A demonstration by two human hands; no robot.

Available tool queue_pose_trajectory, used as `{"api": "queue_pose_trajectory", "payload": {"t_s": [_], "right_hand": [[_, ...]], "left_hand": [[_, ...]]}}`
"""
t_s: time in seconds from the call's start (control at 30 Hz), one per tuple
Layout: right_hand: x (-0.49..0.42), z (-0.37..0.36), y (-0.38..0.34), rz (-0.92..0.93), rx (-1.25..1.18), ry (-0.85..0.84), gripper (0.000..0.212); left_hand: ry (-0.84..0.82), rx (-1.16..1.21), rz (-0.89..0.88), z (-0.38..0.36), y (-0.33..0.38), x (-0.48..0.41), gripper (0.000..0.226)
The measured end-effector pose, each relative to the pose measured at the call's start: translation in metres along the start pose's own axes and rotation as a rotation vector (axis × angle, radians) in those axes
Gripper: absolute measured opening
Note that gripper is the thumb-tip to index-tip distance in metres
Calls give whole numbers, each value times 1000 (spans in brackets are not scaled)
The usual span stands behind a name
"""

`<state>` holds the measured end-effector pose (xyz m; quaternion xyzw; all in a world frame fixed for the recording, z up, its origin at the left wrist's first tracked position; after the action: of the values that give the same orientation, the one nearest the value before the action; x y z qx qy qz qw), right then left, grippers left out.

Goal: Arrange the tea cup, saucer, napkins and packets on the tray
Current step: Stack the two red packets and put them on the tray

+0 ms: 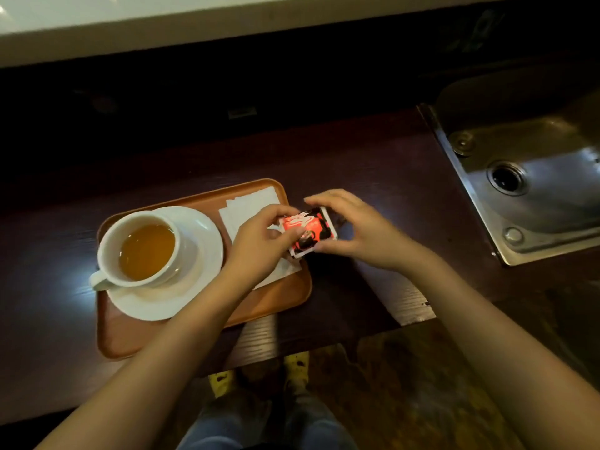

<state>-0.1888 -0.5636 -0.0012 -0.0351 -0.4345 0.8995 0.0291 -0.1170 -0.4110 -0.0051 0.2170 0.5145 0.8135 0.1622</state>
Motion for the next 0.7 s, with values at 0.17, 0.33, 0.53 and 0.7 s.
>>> {"api": "queue_pose_trajectory", "payload": {"t_s": [0.17,0.33,0.53,0.7], "right_hand": [[-5,-20,-18,116,161,-104,53],[1,-39,-22,80,120,-143,46],[15,-61,-16,12,78,-228,53],[23,-72,-13,26,148,-269,50]], "left_hand": [[28,225,186,18,-10,20,17],[120,-140,63,23,-25,36,30],[64,-412,-142,21,-41,57,54],[74,-453,-163,16,-49,71,51]]}}
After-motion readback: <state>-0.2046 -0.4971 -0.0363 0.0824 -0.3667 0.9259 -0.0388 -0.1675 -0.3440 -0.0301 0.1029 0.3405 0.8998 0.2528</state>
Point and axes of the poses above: each hand's wrist, its own x-axis away from the middle knuckle, its own z-axis out of the back of the hand, y = z × x, the point moved 3 cm from there along -x, towards the middle knuckle, and after that the axes turned 6 degrees about y, right-handed, at the moved point
